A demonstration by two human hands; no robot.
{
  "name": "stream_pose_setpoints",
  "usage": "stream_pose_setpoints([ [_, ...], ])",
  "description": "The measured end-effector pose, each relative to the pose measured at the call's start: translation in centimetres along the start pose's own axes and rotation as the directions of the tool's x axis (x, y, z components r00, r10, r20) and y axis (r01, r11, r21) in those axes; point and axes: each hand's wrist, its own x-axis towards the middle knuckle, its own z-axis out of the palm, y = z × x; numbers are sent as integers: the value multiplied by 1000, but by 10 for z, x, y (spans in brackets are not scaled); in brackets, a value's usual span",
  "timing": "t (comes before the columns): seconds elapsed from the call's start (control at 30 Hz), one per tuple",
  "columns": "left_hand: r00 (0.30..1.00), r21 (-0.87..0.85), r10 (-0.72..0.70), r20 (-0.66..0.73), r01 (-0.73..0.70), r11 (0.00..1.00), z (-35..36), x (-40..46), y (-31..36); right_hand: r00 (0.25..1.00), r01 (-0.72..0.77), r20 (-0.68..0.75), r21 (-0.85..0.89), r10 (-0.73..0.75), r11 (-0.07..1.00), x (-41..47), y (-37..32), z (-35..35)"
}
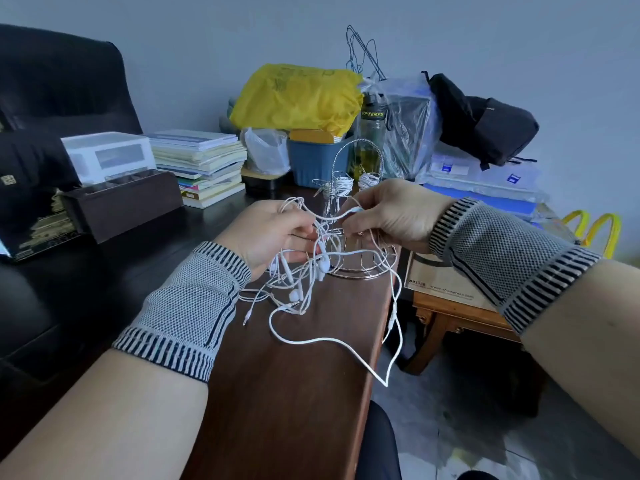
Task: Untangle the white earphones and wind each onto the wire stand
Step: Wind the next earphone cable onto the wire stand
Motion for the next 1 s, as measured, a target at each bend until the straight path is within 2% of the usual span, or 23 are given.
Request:
stream_pose_setpoints([
  [0.17, 1000, 49, -8, 1, 8, 999, 0, 2, -3, 993, 41, -116, 23, -38, 999, 4, 2, 1],
  [0.27, 1000, 78, -11, 20, 9, 997, 1, 4, -6, 996, 23, -83, 49, -19, 999, 5, 10, 1],
  [0.47, 998, 77, -3, 59, -1, 997, 7, 2, -8, 1000, -1, 11, -104, 2, 995, -1, 18, 7],
  [0.6, 999, 124, 8, 32, -12, 992, 8, 5, -11, 1000, -23, -1, -152, 23, 988, -3, 19, 8],
  [0.77, 1000, 128, 22, -3, -21, 992, 8, 6, -13, 999, -15, 36, -51, 17, 999, -7, 18, 9],
  [0.87, 999, 101, 32, -7, -31, 994, 7, 7, -13, 997, -6, 79, -72, 12, 997, -10, 19, 12],
  [1.0, 998, 61, 44, 37, -46, 997, 5, 8, -13, 999, -23, 34, 10, 23, 1000, -8, 19, 14],
])
